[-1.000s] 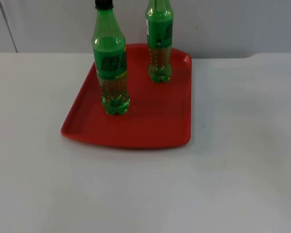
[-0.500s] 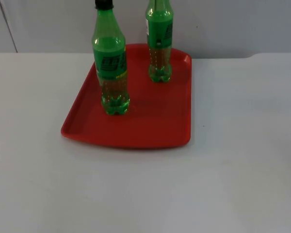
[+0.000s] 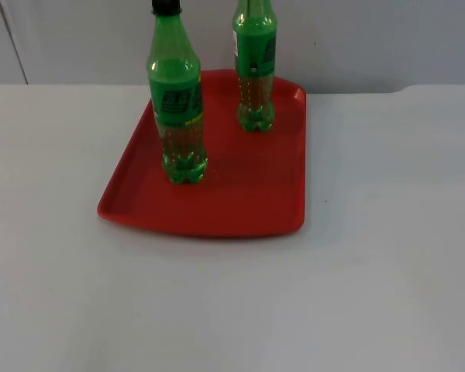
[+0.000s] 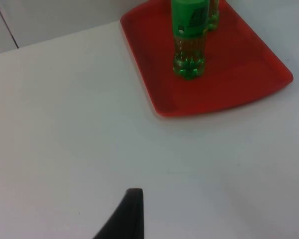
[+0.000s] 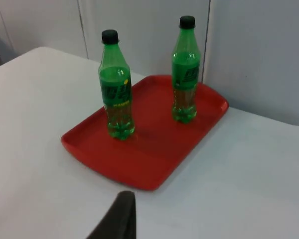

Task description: Place the bottle upright on the tray.

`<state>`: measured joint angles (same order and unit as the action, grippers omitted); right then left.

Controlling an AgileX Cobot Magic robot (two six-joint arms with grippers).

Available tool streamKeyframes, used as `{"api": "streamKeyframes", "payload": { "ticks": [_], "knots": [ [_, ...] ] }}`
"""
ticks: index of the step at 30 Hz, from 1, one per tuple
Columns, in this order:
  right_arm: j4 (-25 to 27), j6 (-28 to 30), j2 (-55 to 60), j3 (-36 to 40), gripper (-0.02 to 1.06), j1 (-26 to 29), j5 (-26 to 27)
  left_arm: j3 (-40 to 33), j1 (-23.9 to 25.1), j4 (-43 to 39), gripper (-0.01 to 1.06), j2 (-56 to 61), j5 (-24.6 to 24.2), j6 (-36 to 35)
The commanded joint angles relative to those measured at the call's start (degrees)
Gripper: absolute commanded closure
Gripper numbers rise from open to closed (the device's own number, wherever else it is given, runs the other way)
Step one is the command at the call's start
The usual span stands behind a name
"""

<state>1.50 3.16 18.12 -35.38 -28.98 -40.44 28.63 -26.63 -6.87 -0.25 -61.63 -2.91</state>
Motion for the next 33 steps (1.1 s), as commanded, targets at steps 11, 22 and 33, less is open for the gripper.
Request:
{"api": "streamKeyframes", "payload": {
  "ticks": [11, 22, 33],
  "knots": [
    [-1.5, 0.51, -11.49, 0.05, -0.01, -0.33, -11.89, -0.29, -0.27, 0.0, 0.0, 0.25, 0.06, 0.08],
    [-1.12, 0.18, -18.12, 4.39, -0.01, -0.33, -15.85, -0.29, -0.27, 0.0, 0.0, 0.25, 0.06, 0.08],
    [-1.5, -0.64, -18.12, 4.39, -0.01, -0.33, -23.8, -0.29, -0.27, 0.0, 0.0, 0.25, 0.06, 0.08]
  ]
}}
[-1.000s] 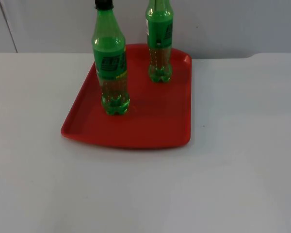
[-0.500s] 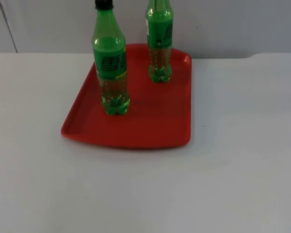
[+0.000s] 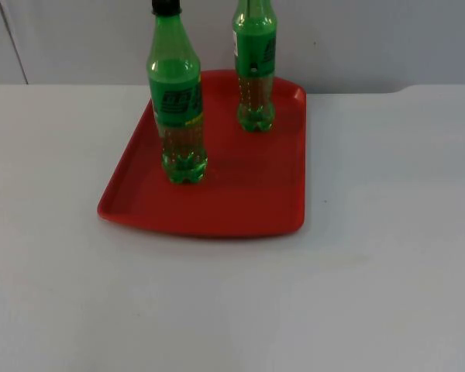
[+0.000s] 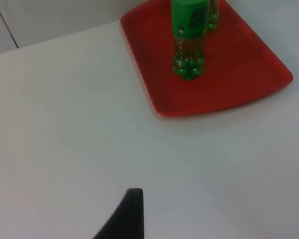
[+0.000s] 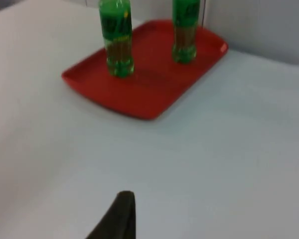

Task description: Place the bottle upright on the tray.

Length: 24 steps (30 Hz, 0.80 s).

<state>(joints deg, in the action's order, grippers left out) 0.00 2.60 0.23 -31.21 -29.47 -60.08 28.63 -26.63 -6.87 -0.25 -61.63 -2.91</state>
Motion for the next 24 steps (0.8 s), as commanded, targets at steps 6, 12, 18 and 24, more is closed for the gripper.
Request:
{"api": "streamKeyframes", "payload": {
  "ticks": [6, 12, 18, 24],
  "knots": [
    [0.0, 0.48, -0.23, 1.05, -0.01, 0.15, -0.86, -0.29, -0.27, -0.15, 0.0, 0.25, 0.06, 0.08],
    [-1.27, 0.48, -0.23, 1.65, -0.01, 0.15, -1.71, -0.29, -0.27, 0.11, 0.0, 0.25, 0.06, 0.08],
    [-1.13, 0.88, -0.23, 1.64, -0.01, 0.15, -1.71, -0.29, -0.27, 0.11, 0.0, 0.25, 0.06, 0.08],
    [0.33, 2.93, -0.23, 1.64, -0.01, 0.15, -1.71, -0.29, -0.27, 0.11, 0.0, 0.25, 0.06, 0.08]
  ]
}}
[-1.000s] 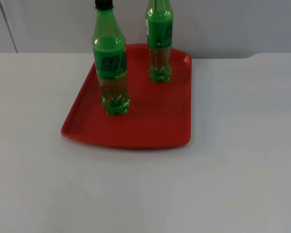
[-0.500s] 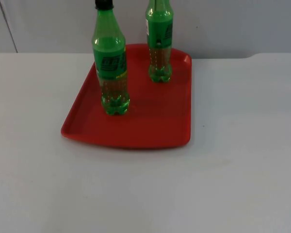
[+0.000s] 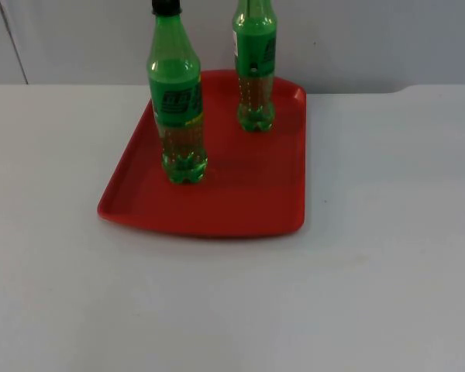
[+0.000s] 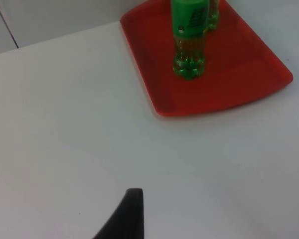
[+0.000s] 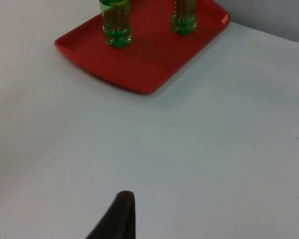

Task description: Place the bottle upright on the tray.

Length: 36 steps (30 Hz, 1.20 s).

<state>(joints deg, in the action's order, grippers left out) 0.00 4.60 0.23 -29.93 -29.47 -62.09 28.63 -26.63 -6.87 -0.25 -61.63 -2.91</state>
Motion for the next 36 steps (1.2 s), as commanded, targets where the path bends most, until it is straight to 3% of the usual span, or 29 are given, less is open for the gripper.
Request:
{"api": "streamKeyframes", "payload": {
  "ticks": [1, 30, 36],
  "knots": [
    [0.33, 0.94, -0.23, 0.35, -0.01, 0.15, 0.3, -0.29, -0.27, 0.11, 0.0, 0.25, 0.06, 0.08],
    [0.34, 0.81, -0.23, 0.35, -0.01, 0.36, 0.3, -0.29, -0.27, -0.06, 0.0, 0.25, 0.06, -0.06],
    [0.34, 0.43, -0.23, 0.35, -0.01, 3.95, 0.3, -0.29, -0.27, 0.17, 0.0, 0.25, 0.06, -0.07]
  ]
}}
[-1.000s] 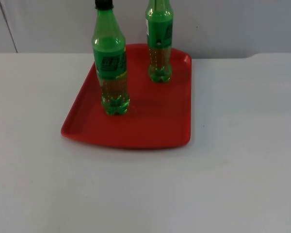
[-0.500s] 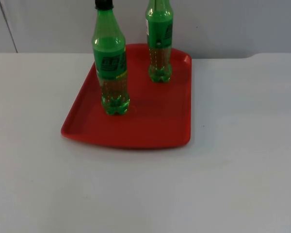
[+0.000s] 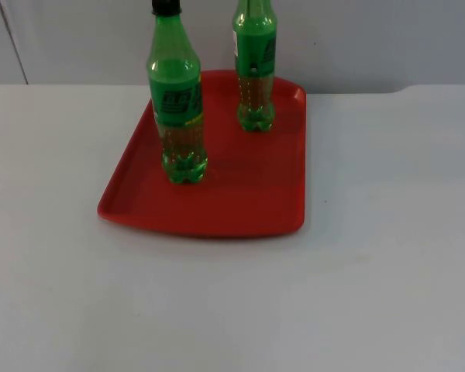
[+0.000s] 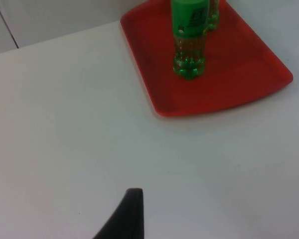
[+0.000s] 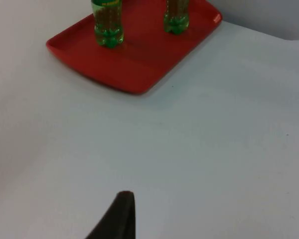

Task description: Place the bottle upright on the tray.

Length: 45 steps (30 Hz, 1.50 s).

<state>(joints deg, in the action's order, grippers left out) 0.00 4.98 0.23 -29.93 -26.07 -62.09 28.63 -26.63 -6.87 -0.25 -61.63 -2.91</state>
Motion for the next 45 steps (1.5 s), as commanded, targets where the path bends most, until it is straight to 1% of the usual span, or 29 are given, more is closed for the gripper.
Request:
{"api": "streamKeyframes", "payload": {
  "ticks": [1, 3, 4, 7, 8, 9, 14, 15, 19, 20, 23, 45],
  "knots": [
    [0.34, 0.05, -0.23, 0.35, -0.01, 1.78, 0.3, -0.29, -0.27, 0.17, 0.0, 0.25, 0.06, -0.07],
    [0.34, 0.05, -0.23, 0.35, -0.01, 4.0, 0.3, -0.29, -0.27, 0.17, 0.0, 0.25, 0.06, -0.07],
    [0.34, 0.05, -0.23, 0.35, -0.01, 4.0, 0.3, -0.29, -0.27, 0.17, 0.0, 0.25, 0.06, -0.07],
    [0.34, 0.05, -0.23, 0.35, -0.01, 7.88, 0.3, -0.29, -0.27, 0.17, 0.0, 0.25, 0.06, -0.07],
    [0.34, 0.05, -0.23, 0.35, -0.01, 10.07, 0.3, -0.29, -0.27, 0.17, 0.0, 0.25, 0.06, -0.07],
    [0.34, 0.05, -0.23, 0.35, -0.01, 10.07, 0.3, -0.29, -0.27, 0.17, 0.0, 0.25, 0.06, -0.07],
    [0.34, 0.05, -0.23, 0.35, -0.01, 16.24, 0.3, -0.29, -0.27, 0.17, 0.0, 0.25, 0.06, -0.07],
    [0.34, 0.05, -0.23, 0.35, -0.01, 16.24, 0.3, -0.29, -0.27, 0.17, 0.0, 0.25, 0.06, -0.07],
    [0.34, 0.05, -0.23, 0.35, -0.01, 21.02, 0.3, -0.29, -0.27, 0.17, 0.0, 0.25, 0.06, -0.07],
    [0.34, 0.05, -0.23, 0.35, -0.01, 21.02, 0.3, -0.29, -0.27, 0.17, 0.0, 0.25, 0.06, -0.07],
    [0.34, 0.05, -0.23, 0.35, -0.01, 23.68, 0.3, -0.29, -0.27, 0.17, 0.0, 0.25, 0.06, -0.07],
    [0.56, 0.05, -0.23, 0.35, -0.01, 24.32, 0.3, -0.29, -0.27, 0.2, 0.0, 0.25, 0.06, -0.28]
  ]
}}
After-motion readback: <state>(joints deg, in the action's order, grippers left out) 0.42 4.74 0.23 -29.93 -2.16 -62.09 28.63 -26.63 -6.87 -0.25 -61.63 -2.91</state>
